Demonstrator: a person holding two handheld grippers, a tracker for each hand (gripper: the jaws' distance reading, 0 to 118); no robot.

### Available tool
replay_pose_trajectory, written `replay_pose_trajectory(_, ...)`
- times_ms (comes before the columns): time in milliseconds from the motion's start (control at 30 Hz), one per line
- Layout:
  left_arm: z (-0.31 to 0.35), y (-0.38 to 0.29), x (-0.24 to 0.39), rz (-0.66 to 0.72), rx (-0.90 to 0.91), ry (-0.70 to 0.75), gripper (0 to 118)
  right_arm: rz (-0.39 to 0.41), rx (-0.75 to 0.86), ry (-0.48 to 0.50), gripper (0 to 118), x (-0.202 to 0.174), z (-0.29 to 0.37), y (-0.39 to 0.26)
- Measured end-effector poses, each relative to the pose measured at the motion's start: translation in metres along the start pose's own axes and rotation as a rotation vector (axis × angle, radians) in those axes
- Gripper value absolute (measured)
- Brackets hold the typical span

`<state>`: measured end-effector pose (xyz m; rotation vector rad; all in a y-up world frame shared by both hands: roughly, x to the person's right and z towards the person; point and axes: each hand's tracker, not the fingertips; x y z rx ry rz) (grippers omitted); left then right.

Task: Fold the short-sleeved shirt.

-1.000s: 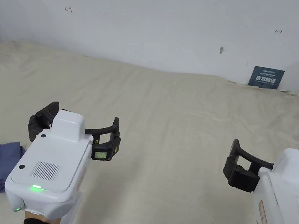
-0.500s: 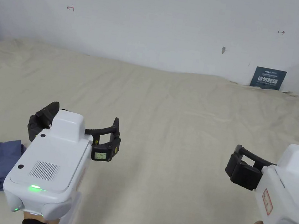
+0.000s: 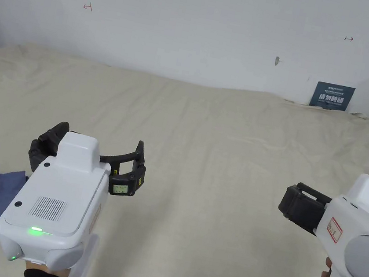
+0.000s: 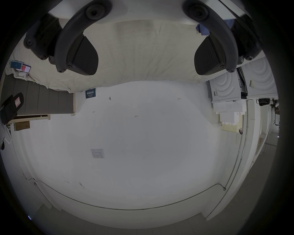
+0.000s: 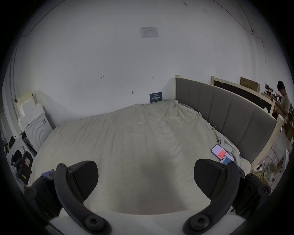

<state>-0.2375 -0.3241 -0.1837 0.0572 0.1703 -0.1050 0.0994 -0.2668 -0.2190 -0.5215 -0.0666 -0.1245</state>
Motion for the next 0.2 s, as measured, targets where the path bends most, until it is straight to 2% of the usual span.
replay_pose_trajectory(200, 0.0011, 0.0001, -0.0024, 0.011, 0.004, 0.005, 118, 0.023, -0.003, -0.011, 117, -0.0024, -0.0040, -0.0050)
